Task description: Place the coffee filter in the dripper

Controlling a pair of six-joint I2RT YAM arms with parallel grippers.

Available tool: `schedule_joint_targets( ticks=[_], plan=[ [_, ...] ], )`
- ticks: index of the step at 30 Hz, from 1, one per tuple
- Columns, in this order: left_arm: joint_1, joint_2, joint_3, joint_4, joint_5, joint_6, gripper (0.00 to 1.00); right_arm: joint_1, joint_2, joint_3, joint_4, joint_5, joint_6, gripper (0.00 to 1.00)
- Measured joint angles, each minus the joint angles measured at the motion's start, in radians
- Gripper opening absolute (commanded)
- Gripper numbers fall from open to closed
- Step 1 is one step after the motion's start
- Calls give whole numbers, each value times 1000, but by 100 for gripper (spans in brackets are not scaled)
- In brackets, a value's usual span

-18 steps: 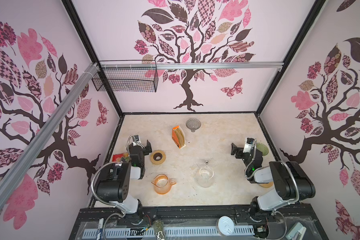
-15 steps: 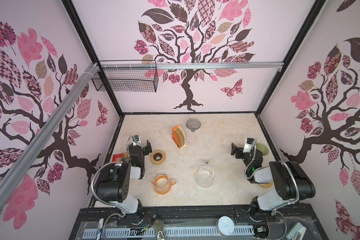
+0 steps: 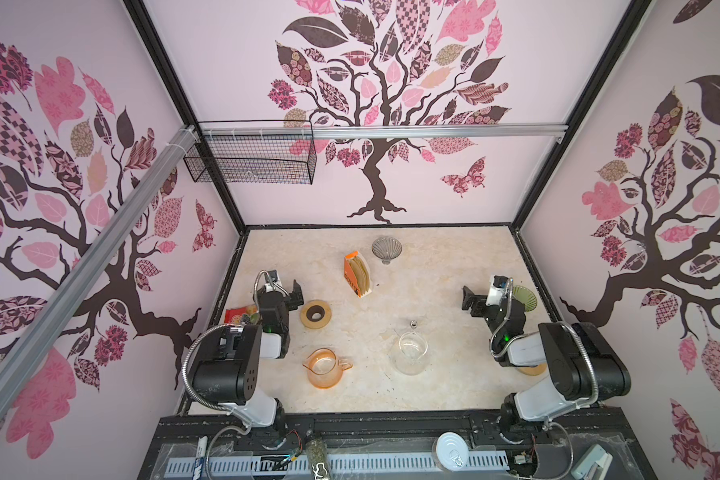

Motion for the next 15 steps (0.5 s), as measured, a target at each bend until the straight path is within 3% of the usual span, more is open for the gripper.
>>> schedule_joint_targets(
  ticks=[15],
  plan=[
    [12,0,0,0,18,-1,98,0,0,0,0,0,0,100]
  ],
)
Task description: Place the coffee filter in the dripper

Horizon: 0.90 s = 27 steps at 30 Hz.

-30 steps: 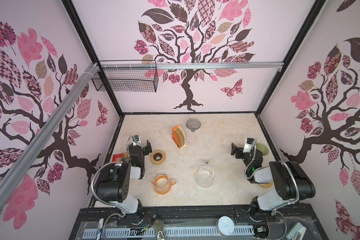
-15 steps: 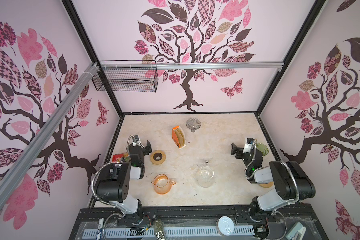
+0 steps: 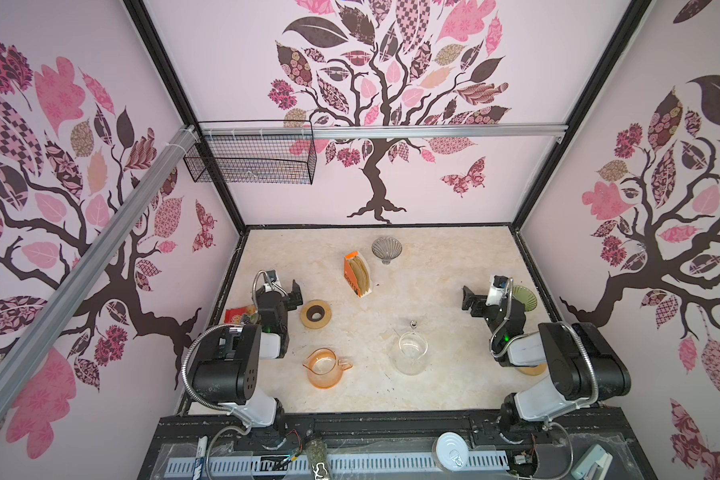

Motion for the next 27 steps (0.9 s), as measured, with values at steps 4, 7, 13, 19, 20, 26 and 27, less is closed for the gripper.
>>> schedule_joint_targets(
  ticks=[4,7,13,19,20,26,27],
  plan=[
    [6,-1,0,-2,18,-3,98,0,0,0,0,0,0,100],
    [18,-34,2,-64,19,-10,98,0,-3,0,-2,-1,-1,100],
    [22,-174,68,-284,-13,-36,98,4,-124,106,-232,-42,-24,100],
    [17,-325,214,-517,-23,-172,98,42,-306,194,-309,8,70,100],
    [15,-345,239,-557,-21,-204,98,46,-323,224,-345,35,108,100],
    [-13,-446,425,-896,-20,-427,98,44,-362,590,-819,272,420,100],
    [-18,-455,456,-948,-9,-459,98,36,-365,639,-885,285,468,100]
  ],
)
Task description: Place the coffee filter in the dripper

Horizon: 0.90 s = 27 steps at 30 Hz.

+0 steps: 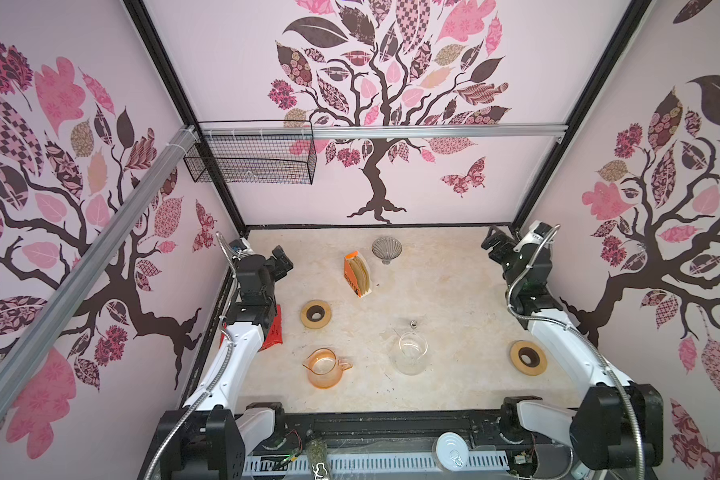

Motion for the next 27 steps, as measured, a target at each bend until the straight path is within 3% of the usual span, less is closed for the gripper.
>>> schedule_joint_targets(
  ticks=[4,9,13,20,27],
  plan=[
    [-18,10,121,-179,90,-81,98,-48,-42,77,-179,-3,140,100],
    [-42,153,358,-416,255,-132,98,-62,-43,156,-381,-26,254,100],
    [-99,180,395,-559,362,-160,98,-54,-18,270,-554,-96,326,100],
    [-282,144,417,-791,455,-125,98,108,-3,355,-784,-174,330,100],
    [-506,104,420,-962,478,-38,92,202,-63,163,-933,-305,270,99]
  ],
)
